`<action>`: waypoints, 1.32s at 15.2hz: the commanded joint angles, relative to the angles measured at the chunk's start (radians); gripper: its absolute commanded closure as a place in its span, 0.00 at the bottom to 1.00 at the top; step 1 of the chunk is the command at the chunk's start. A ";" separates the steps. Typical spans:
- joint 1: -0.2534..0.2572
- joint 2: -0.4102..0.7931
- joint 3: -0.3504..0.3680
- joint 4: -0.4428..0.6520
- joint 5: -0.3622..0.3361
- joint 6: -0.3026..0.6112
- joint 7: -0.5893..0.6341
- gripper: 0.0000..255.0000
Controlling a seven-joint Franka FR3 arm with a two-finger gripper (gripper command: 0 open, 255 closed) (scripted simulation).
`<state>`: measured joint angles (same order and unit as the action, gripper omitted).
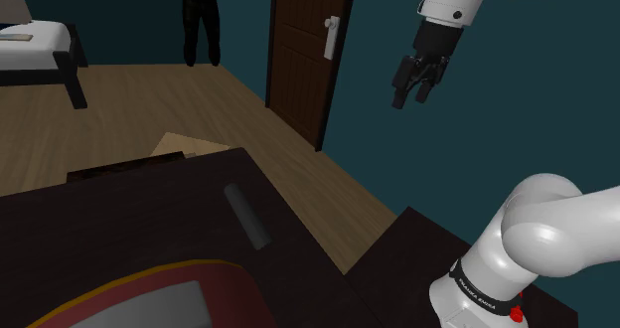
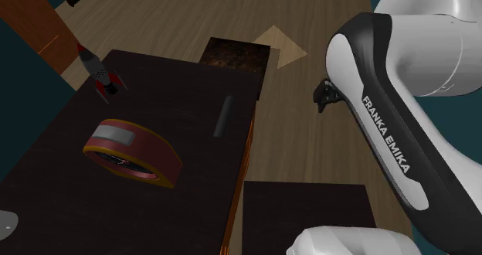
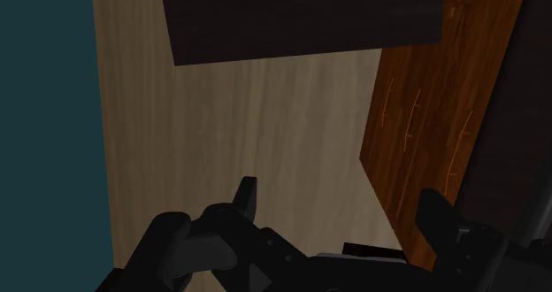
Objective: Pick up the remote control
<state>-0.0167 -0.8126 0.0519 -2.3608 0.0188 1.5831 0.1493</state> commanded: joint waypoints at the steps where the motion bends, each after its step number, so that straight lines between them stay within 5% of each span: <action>1: 0.000 0.000 0.000 0.000 0.000 0.000 0.000 0.00; 11: 0.051 0.141 0.182 -0.081 0.138 0.226 0.211 0.00; 20: 0.074 0.381 0.350 -0.042 0.200 0.446 0.401 0.00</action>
<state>0.0570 -0.4777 0.3765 -2.4198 0.2165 1.9956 0.5209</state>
